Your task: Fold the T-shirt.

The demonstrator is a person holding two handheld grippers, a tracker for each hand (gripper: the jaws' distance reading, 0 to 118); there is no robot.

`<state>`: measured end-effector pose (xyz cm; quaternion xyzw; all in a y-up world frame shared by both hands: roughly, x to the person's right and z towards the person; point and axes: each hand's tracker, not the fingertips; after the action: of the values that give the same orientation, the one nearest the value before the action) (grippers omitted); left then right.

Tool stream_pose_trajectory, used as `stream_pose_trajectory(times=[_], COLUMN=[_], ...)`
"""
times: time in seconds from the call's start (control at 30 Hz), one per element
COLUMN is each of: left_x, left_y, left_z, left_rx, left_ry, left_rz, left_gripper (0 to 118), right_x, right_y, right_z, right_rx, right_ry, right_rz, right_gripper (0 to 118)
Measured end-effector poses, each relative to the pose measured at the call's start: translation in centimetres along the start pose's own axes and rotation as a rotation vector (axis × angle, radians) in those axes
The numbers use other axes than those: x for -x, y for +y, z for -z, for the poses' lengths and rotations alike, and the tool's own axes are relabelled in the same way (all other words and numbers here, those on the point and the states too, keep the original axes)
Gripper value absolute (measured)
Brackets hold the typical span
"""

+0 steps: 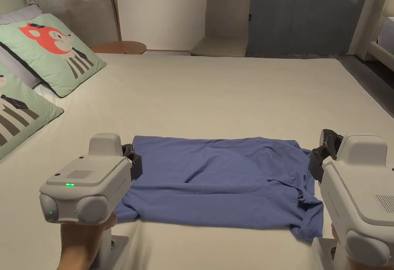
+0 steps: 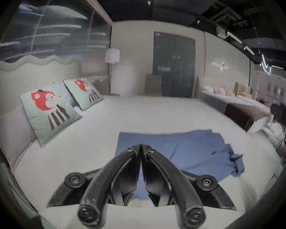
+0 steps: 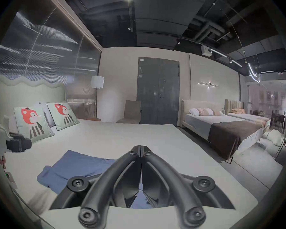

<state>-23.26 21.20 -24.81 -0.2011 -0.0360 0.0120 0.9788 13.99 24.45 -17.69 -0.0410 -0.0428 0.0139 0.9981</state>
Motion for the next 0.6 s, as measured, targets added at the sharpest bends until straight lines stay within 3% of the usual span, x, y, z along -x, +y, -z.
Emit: stream_pose_trajectory(times=[0.27, 0.3, 0.4, 0.43, 0.53, 0.6], left_x=[5.2, 5.8, 7.6, 7.9, 8.2, 8.0], left_y=[-4.5, -5.0, -6.6, -7.1, -8.4, -9.0], left_z=[4.2, 4.7, 6.0, 6.5, 7.5, 8.2], left_rx=[0.302, 0.343, 0.411, 0.445, 0.463, 0.486], left_ry=[0.06, 0.067, 0.076, 0.081, 0.109, 0.122], left_rz=[-0.057, -0.056, -0.134, -0.138, -0.111, -0.1], left_gripper=[3, 17, 97, 107, 106, 99], right_x=[0.3, 0.4, 0.6, 0.7, 0.8, 0.8], right_y=[-1.3, -1.5, -2.0, -2.1, -2.6, -3.0], right_z=[2.1, 2.3, 2.9, 3.1, 3.6, 3.9], right_rx=[0.056, 0.064, 0.082, 0.088, 0.106, 0.118], right_ry=[0.014, 0.018, 0.024, 0.025, 0.026, 0.025], right_rz=[0.006, 0.005, -0.001, -0.004, -0.006, -0.01], right_gripper=[0, 0, 0, 0, 0, 0])
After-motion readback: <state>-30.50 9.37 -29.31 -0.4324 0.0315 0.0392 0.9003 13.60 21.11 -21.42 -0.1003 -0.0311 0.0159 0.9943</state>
